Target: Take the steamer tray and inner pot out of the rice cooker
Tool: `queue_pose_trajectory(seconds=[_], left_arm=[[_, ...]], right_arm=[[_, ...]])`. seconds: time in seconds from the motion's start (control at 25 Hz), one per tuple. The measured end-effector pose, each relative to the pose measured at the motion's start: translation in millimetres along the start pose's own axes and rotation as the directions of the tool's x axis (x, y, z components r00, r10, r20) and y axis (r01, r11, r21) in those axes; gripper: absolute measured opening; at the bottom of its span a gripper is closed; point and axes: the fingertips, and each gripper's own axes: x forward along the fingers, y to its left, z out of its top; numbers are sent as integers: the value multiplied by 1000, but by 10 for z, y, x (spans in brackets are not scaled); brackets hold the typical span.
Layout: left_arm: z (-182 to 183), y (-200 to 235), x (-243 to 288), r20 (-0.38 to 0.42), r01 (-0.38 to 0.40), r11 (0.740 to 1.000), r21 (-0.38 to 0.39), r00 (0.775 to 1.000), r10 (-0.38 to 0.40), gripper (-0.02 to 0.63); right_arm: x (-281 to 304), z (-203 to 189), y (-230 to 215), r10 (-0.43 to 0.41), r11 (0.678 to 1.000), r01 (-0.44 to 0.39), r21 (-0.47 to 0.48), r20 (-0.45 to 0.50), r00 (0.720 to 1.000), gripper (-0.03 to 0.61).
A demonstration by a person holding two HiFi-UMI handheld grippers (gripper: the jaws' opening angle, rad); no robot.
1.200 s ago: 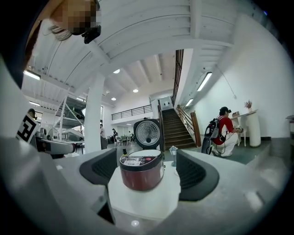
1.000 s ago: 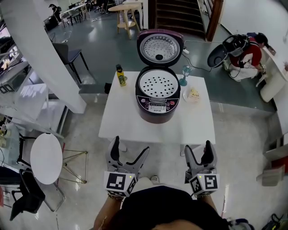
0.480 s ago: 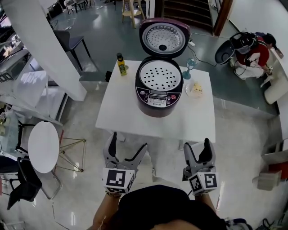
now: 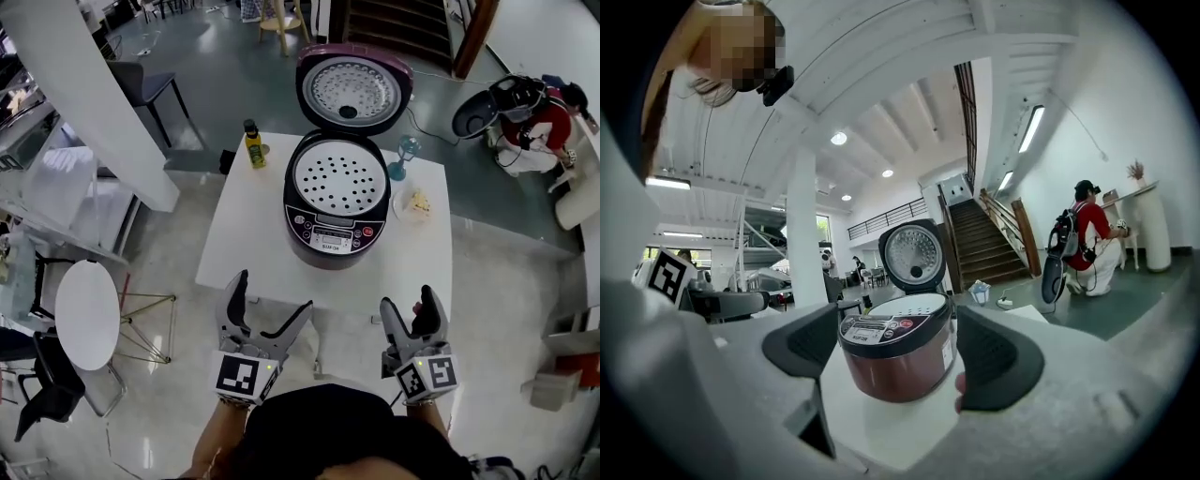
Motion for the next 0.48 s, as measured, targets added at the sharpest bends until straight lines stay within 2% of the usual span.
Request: queue_pose_trajectory(seconds=[0.24,0.48], left_arm=[[168,238,534,10,26,999,-21,1000,-25,469],[139,376,968,-48,64,997,30,997,-63,469]], right_arm=[[501,119,-77,20,1000,-20,5,-9,1000,390],[861,209,-289,-36,999,36,-12,-35,999,390]])
